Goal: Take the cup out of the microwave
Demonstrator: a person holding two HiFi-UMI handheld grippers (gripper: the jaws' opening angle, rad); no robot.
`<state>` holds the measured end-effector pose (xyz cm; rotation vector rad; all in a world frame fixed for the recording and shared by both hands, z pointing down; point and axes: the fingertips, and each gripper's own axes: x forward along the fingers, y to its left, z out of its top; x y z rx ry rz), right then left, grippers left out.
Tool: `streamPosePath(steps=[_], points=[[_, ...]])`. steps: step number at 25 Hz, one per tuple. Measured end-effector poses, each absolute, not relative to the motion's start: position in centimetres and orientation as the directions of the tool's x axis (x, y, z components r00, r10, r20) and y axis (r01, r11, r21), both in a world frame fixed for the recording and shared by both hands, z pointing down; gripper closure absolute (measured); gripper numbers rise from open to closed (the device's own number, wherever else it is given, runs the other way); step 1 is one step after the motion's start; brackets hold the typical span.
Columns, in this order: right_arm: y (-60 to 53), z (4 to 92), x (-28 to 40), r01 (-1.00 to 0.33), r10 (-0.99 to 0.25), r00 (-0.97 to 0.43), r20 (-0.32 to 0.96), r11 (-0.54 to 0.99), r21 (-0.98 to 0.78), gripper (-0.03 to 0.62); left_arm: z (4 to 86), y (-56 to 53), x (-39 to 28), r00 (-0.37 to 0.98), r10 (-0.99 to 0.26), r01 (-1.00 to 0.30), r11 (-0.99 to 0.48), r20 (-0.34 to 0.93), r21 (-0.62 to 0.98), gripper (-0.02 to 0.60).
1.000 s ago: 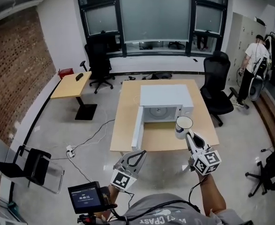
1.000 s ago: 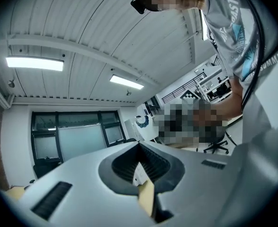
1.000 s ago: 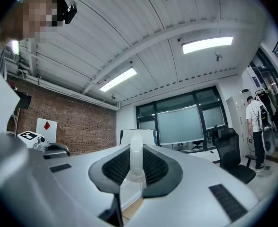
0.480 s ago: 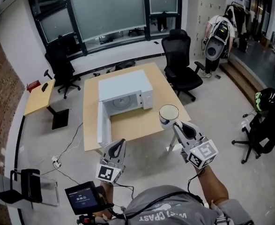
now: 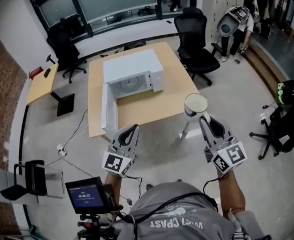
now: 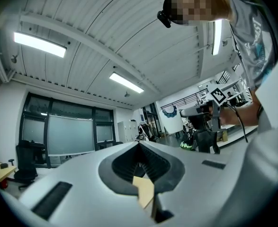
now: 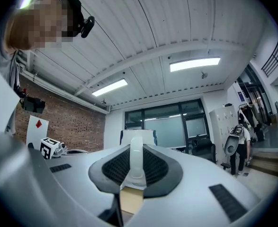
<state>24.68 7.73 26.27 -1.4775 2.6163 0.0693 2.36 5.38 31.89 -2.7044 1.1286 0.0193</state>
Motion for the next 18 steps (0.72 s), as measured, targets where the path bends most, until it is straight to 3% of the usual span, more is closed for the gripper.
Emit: streamPosePath(steps=[18], points=[[6.2,27.8,18.8,-0.888,-0.884,-0.450,-0.128,0.458,-0.039,0.528,30.2,5.5,-6.3,0.698,-0.705,-0.715,-0.677,-0.123,-0.175,0.555]])
